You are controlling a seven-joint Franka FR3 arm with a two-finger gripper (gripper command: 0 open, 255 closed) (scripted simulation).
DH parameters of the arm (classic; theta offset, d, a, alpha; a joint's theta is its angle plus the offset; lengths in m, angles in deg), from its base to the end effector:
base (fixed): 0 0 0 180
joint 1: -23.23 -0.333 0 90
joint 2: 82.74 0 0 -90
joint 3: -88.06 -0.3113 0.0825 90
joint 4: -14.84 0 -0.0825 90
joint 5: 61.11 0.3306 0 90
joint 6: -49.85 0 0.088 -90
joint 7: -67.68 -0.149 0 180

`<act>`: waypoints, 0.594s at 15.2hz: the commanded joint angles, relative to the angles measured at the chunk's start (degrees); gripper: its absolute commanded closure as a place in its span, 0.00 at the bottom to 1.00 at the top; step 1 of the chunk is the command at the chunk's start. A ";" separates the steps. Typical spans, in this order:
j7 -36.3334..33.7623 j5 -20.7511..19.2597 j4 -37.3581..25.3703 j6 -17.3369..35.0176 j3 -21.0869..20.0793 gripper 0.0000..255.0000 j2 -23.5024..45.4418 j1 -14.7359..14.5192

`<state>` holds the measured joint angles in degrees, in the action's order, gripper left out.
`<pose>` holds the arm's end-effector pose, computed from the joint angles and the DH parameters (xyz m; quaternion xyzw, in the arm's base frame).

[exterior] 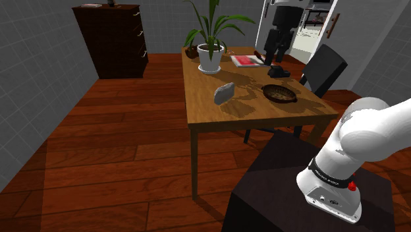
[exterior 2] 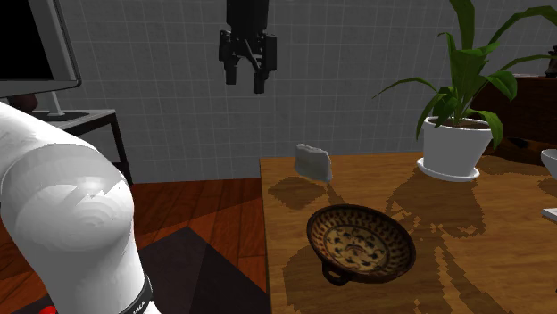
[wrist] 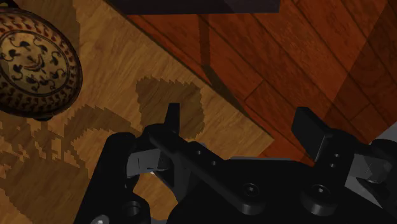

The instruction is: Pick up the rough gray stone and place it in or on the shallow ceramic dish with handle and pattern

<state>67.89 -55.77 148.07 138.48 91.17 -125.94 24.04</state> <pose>0.2621 -0.0080 0.5485 -0.9975 0.0242 0.0107 0.0655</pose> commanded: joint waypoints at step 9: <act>23.59 -6.26 2.53 15.40 5.65 0.00 11.00 -5.31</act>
<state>88.13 -61.29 150.63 151.84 96.04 -116.60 19.39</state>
